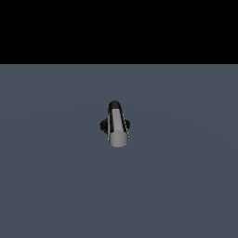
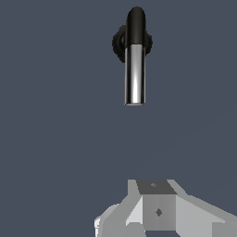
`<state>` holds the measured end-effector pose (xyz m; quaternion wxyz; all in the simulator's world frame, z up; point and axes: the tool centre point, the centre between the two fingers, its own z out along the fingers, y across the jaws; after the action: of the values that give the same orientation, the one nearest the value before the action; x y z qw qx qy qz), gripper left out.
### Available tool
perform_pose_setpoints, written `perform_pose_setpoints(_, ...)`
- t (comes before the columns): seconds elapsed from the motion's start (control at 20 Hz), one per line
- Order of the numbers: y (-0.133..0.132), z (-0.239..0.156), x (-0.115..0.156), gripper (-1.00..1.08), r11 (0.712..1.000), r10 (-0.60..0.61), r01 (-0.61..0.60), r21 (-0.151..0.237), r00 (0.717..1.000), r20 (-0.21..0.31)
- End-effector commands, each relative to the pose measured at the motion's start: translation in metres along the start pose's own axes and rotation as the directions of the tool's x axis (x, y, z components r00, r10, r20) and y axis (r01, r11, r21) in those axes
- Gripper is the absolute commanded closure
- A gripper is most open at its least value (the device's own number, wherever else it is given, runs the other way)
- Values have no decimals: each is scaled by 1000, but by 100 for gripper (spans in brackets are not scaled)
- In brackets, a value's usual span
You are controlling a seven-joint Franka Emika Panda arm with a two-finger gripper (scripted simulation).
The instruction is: Turn on the faucet by rotating a designated handle.
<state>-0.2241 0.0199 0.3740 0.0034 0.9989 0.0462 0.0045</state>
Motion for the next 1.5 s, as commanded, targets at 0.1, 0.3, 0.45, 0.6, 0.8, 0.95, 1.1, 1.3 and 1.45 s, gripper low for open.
perform_pose_setpoints(0.1,-3,37,11,108,1000,-10,10,1,1000,1)
perform_pose_setpoints(0.3,-6,68,21,108,1000,-18,18,2,1000,2)
perform_pose_setpoints(0.45,-8,91,29,108,1000,-24,24,3,1000,2)
perform_pose_setpoints(0.6,-11,114,37,108,1000,-30,30,3,1000,3)
perform_pose_setpoints(0.8,-14,144,47,108,999,-38,38,4,999,4)
perform_pose_setpoints(0.95,-16,166,55,108,999,-44,44,5,999,5)
perform_pose_setpoints(1.1,-18,187,62,108,999,-50,50,6,999,5)
perform_pose_setpoints(1.3,-21,214,72,108,998,-57,57,7,998,6)
perform_pose_setpoints(1.45,-23,232,79,108,998,-62,62,7,998,7)
